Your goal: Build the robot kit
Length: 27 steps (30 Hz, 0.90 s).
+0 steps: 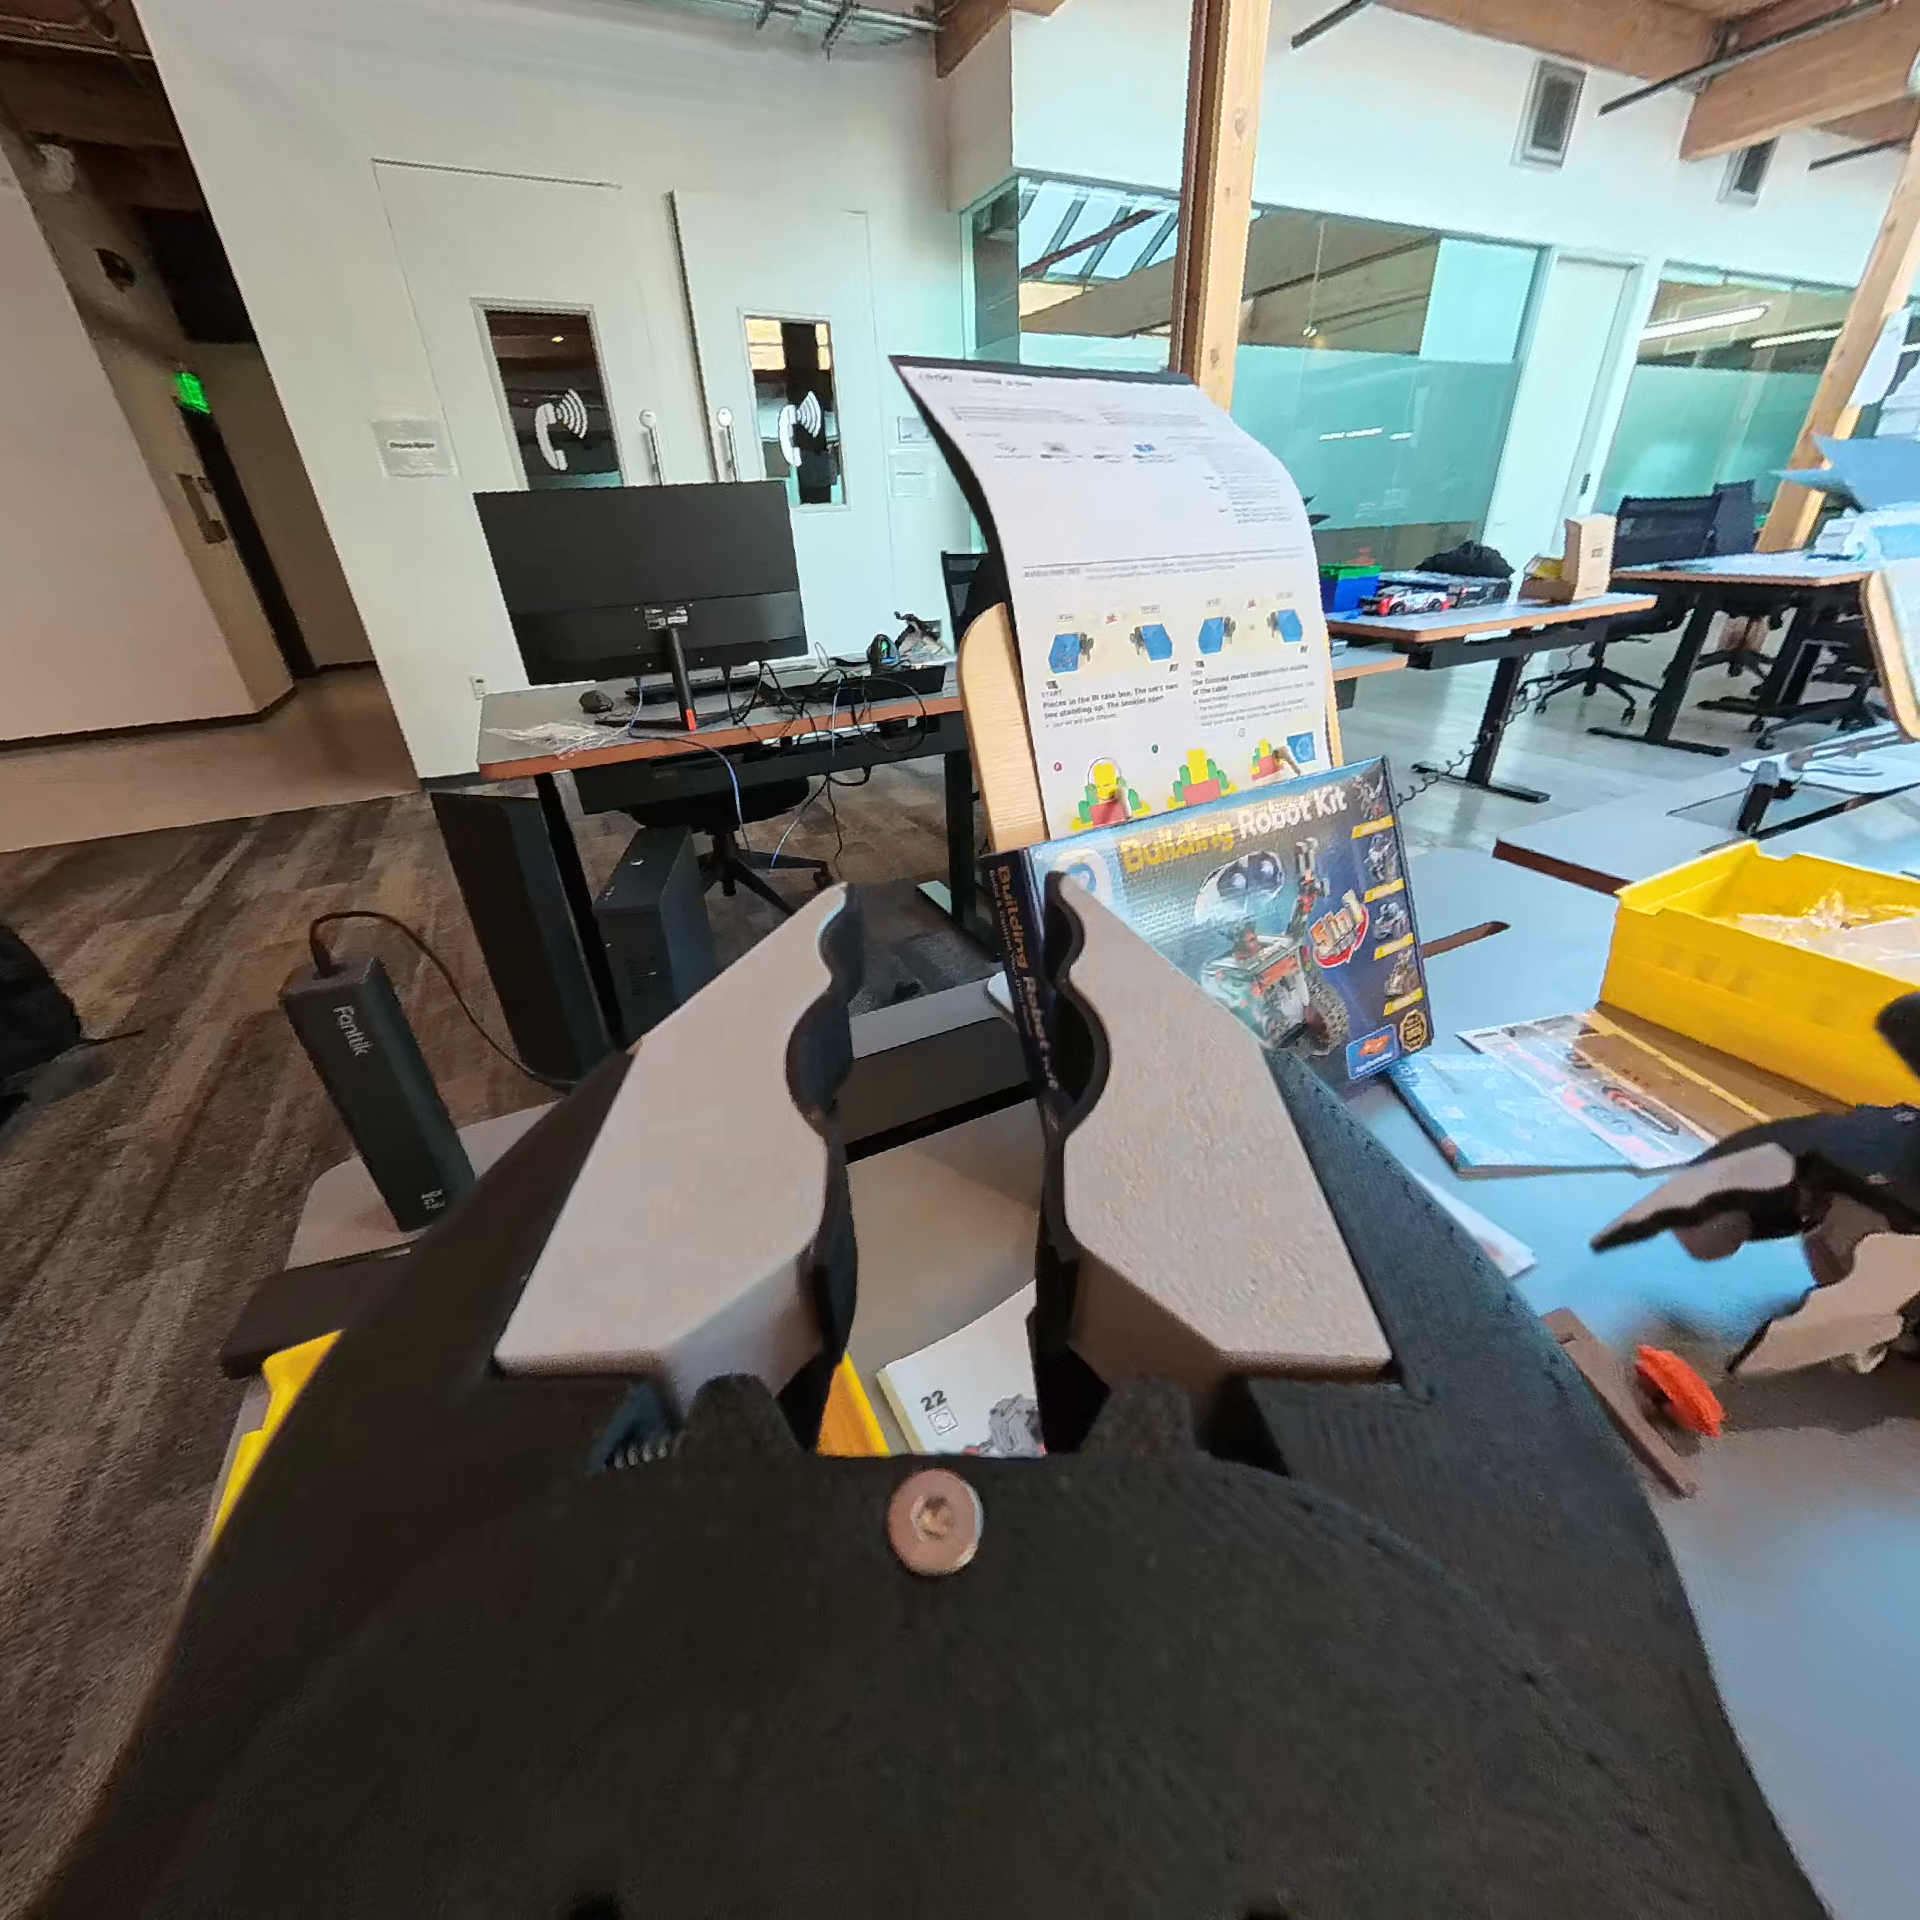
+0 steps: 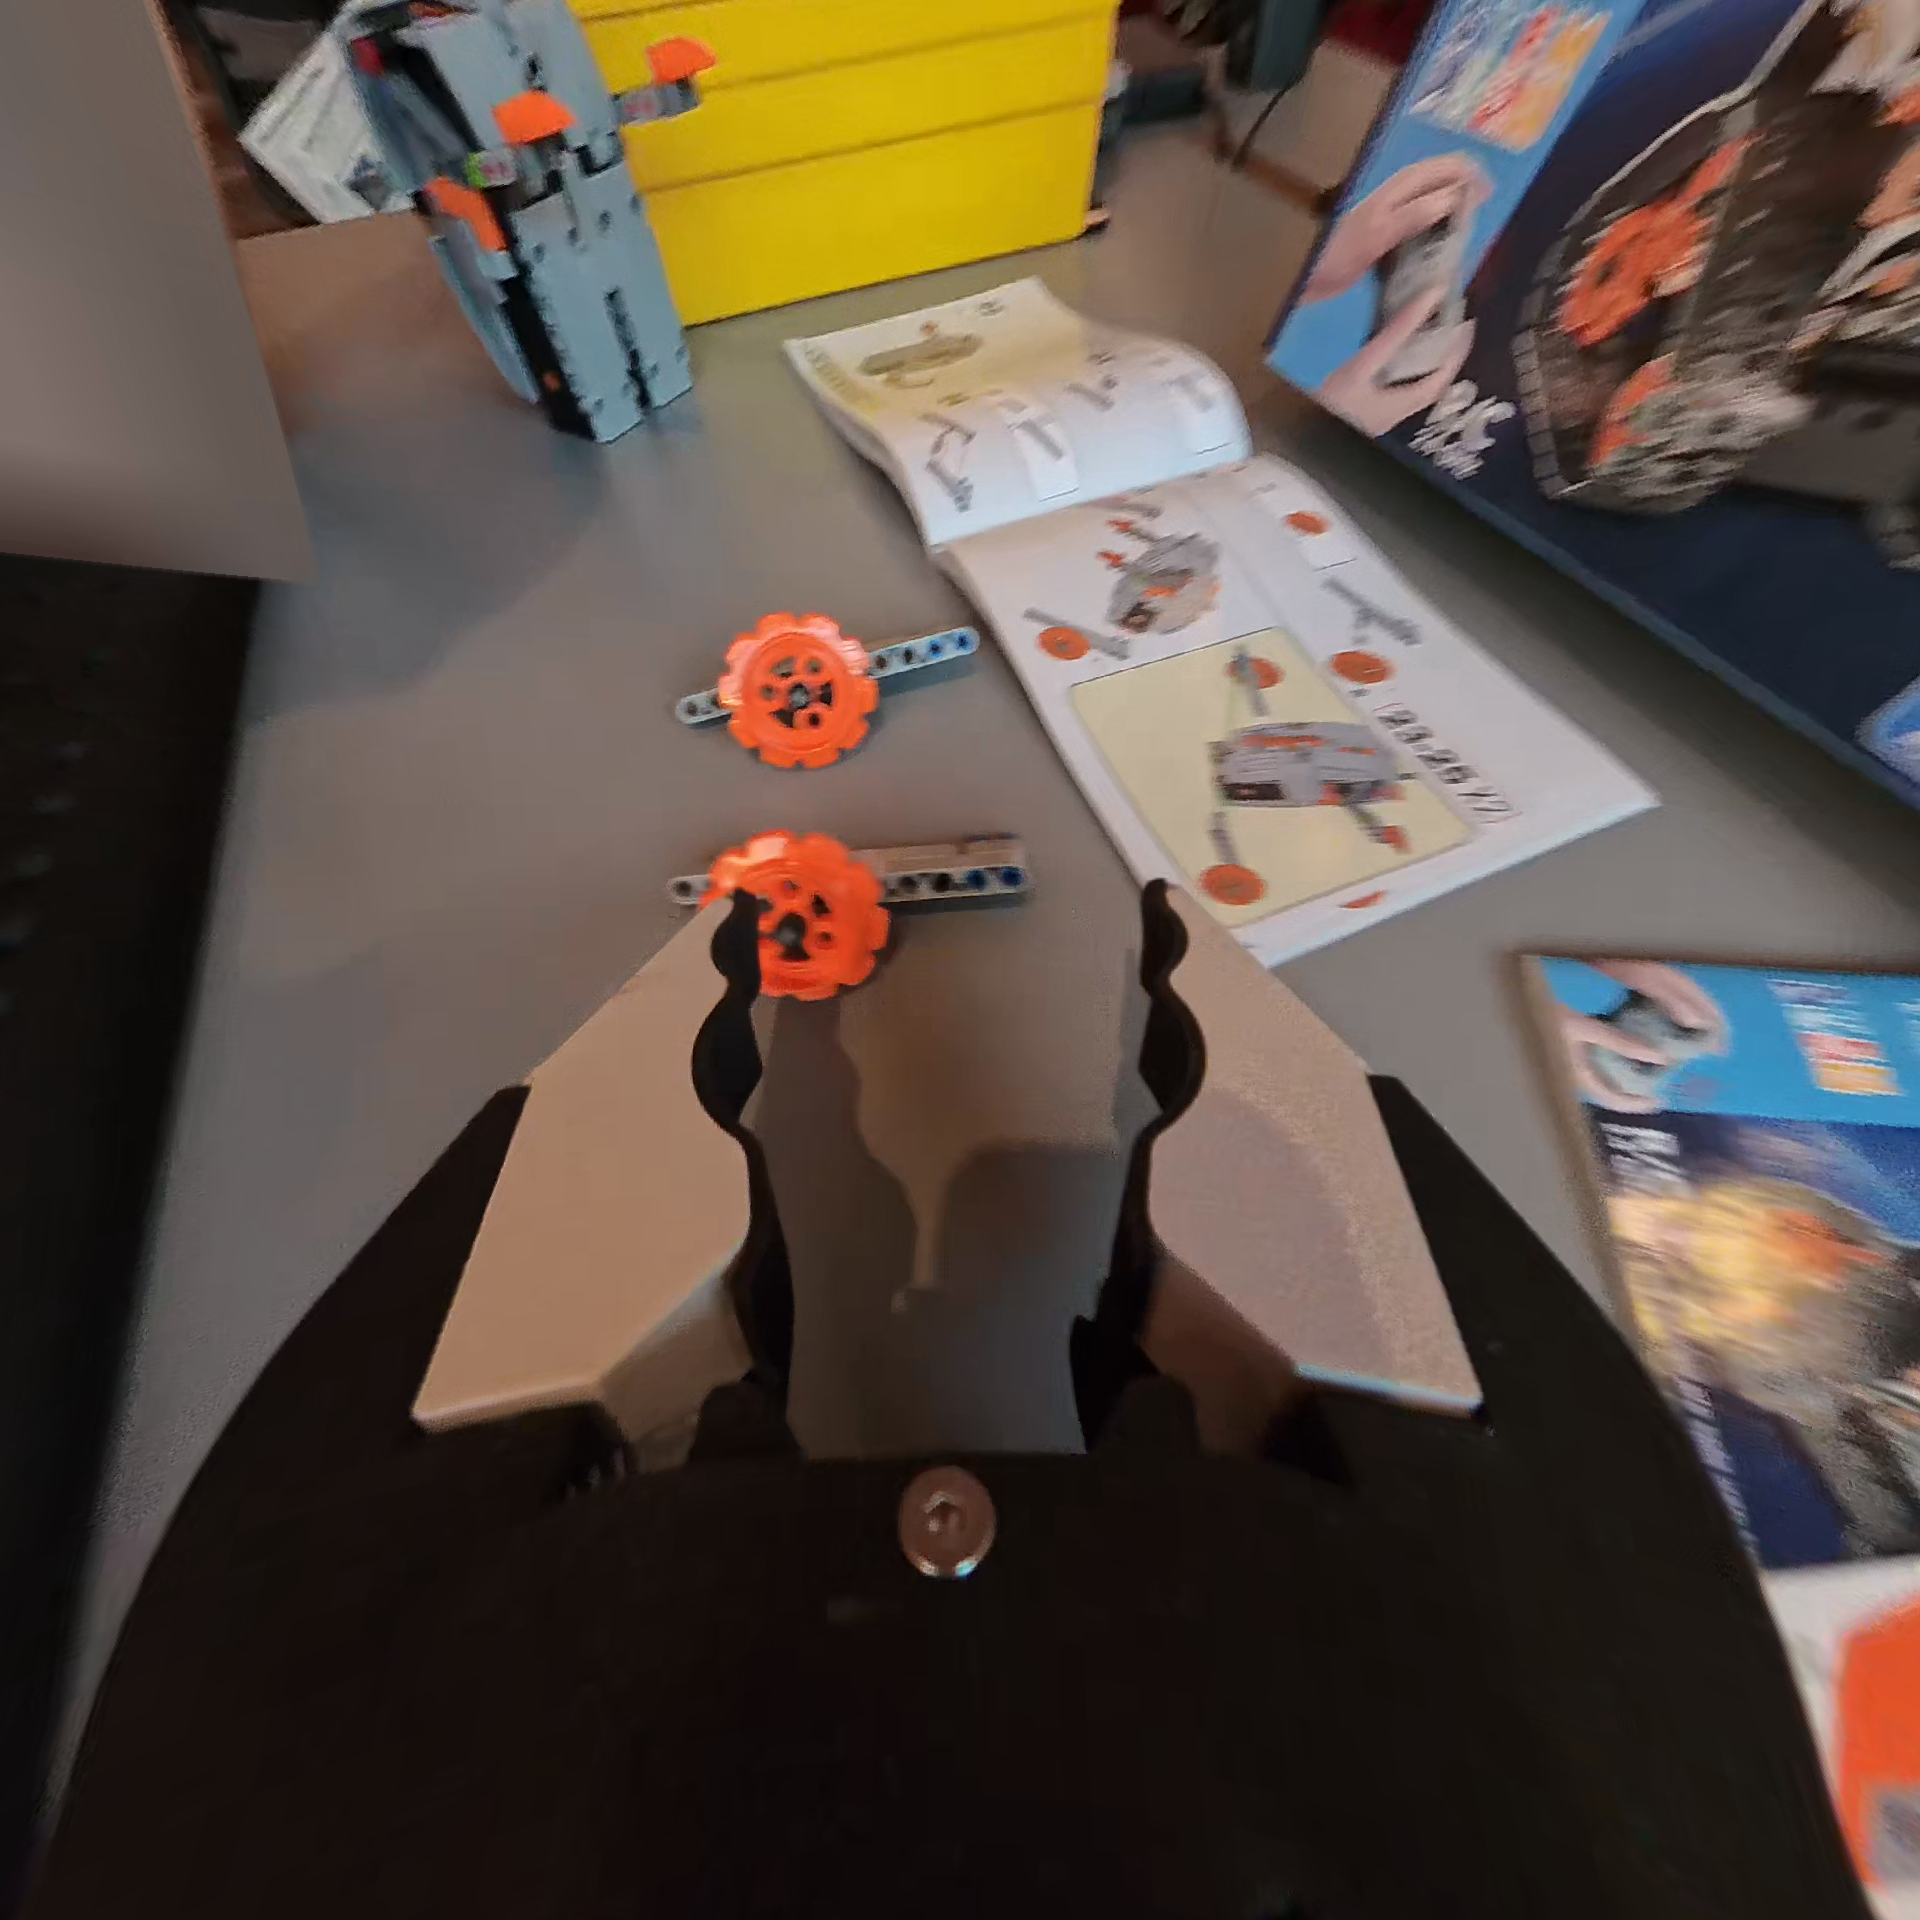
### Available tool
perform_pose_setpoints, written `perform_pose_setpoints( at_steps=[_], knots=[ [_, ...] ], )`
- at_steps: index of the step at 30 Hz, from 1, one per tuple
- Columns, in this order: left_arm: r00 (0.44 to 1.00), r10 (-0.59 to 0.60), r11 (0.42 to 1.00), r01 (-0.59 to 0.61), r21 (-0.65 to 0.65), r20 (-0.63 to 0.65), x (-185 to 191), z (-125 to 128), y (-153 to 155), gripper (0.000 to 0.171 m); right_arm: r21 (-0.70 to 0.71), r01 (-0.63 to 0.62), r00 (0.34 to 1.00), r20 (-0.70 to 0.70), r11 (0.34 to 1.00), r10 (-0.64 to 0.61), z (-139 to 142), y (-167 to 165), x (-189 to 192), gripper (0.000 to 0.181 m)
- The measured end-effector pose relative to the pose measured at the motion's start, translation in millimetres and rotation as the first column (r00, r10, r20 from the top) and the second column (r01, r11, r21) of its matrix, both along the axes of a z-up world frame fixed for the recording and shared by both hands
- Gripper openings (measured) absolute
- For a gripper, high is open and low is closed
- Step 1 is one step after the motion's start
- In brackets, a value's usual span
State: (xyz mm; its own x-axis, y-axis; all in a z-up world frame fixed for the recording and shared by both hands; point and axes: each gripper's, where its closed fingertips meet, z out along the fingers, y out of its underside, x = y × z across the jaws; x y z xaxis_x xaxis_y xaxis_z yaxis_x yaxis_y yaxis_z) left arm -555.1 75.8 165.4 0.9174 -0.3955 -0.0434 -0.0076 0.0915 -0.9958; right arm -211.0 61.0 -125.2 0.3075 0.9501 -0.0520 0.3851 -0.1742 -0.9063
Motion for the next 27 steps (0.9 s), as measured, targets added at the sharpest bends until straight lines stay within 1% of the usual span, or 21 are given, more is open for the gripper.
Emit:
perform_pose_setpoints(
  at_steps=[2,4,6,9,12,17,22,27],
  knots=[
    [1.0,0.023,1.0,-0.023,-0.014,-0.017,0,-3,4,0.032,0.085,0.063,0.998,0.001,0.994,-0.063,4,16,14,0.079],
    [0.999,0.038,0.999,-0.039,-0.026,-0.036,2,-6,8,0.032,0.16,0.118,0.992,0.033,0.98,-0.125,4,30,28,0.084],
    [0.997,0.046,0.998,-0.048,-0.037,-0.056,5,-9,10,0.033,0.198,0.137,0.988,0.046,0.971,-0.149,4,37,36,0.088],
    [0.994,0.065,0.996,-0.07,-0.049,-0.089,9,-12,15,0.033,0.166,0.119,0.992,0.023,0.979,-0.124,7,32,35,0.088],
    [0.99,0.086,0.994,-0.093,-0.054,-0.114,11,-15,19,0.033,0.188,0.091,0.993,0.053,0.978,-0.102,5,28,34,0.087],
    [0.986,0.116,0.991,-0.124,-0.058,-0.12,6,-16,21,0.034,0.175,0.083,0.993,0.068,0.981,-0.096,0,27,30,0.086],
    [0.992,0.107,0.994,-0.109,-0.027,-0.067,-3,-7,12,0.034,0.172,0.116,0.991,0.052,0.978,-0.127,2,33,30,0.085],
    [0.994,0.099,0.994,-0.1,-0.041,-0.036,-10,-9,13,0.033,0.181,0.159,0.985,0.032,0.971,-0.168,5,41,33,0.084]
  ],
)
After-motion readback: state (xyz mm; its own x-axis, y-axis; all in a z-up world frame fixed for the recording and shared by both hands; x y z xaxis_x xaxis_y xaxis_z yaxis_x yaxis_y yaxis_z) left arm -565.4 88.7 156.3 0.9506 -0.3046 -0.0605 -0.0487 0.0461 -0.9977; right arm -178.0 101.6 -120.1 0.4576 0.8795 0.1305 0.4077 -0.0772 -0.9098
